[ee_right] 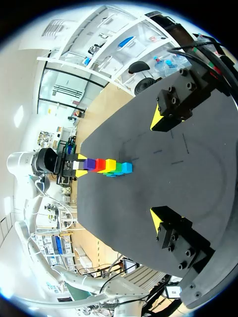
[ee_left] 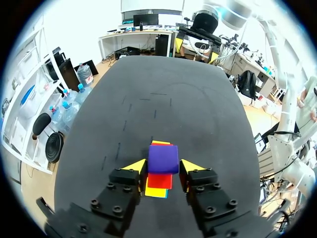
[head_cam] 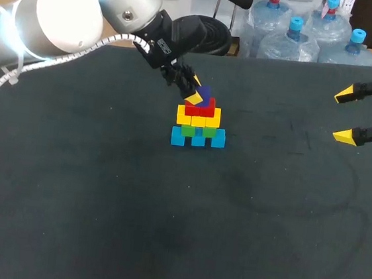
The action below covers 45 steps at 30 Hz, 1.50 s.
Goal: Place the blue cubes, place green cubes on the blue cubes, place the yellow cubes on the green cubes, then place the red cubes on the yellow cubes, and place purple cube on the red cubes.
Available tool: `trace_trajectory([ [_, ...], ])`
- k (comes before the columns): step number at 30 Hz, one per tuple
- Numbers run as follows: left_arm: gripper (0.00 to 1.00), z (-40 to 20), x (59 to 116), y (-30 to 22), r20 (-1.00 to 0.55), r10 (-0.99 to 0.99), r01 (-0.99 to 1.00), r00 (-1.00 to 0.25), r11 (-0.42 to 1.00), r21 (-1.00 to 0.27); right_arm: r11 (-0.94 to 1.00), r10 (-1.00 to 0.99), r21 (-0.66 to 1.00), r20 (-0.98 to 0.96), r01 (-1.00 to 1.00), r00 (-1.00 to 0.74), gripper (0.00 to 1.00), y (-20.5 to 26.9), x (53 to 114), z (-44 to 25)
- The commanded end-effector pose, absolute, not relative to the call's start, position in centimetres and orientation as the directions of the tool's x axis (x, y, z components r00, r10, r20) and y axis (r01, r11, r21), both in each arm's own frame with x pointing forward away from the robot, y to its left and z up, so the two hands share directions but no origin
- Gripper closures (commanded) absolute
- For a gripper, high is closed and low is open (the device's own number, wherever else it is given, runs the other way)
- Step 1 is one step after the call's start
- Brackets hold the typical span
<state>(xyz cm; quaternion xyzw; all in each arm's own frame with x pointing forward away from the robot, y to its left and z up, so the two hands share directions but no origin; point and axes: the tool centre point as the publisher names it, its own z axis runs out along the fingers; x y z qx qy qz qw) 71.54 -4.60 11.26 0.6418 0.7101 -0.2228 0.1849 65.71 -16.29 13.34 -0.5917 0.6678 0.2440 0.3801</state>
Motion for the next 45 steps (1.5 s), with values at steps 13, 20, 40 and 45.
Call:
trace_trajectory([
  [13, 0.0, 12.7, 71.9, -4.2, -0.553, 0.831, 0.998, -0.066, 0.056, -0.035, 0.181, -0.604, -0.124, -0.797, -0.976, -0.01, 0.0, -16.3, 65.7, 13.3],
  [20, 0.0, 15.4, 72.4, -1.3, -0.588, 0.809, 0.995, -0.02, 0.074, 0.069, 0.181, -0.604, -0.124, -0.797, -0.976, -0.01, 0.0, -16.3, 65.7, 13.3],
  [40, 0.0, 16.1, 71.5, 7.9, -0.593, 0.799, 0.967, -0.1, 0.218, 0.13, 0.181, -0.604, -0.124, -0.797, -0.976, -0.01, 0.0, -16.3, 65.7, 13.3],
  [45, 0.0, 16.2, 71.0, 9.5, -0.593, 0.8, 0.966, -0.089, 0.215, 0.145, 0.181, -0.604, -0.124, -0.797, -0.976, -0.01, 0.0, -16.3, 65.7, 13.3],
])
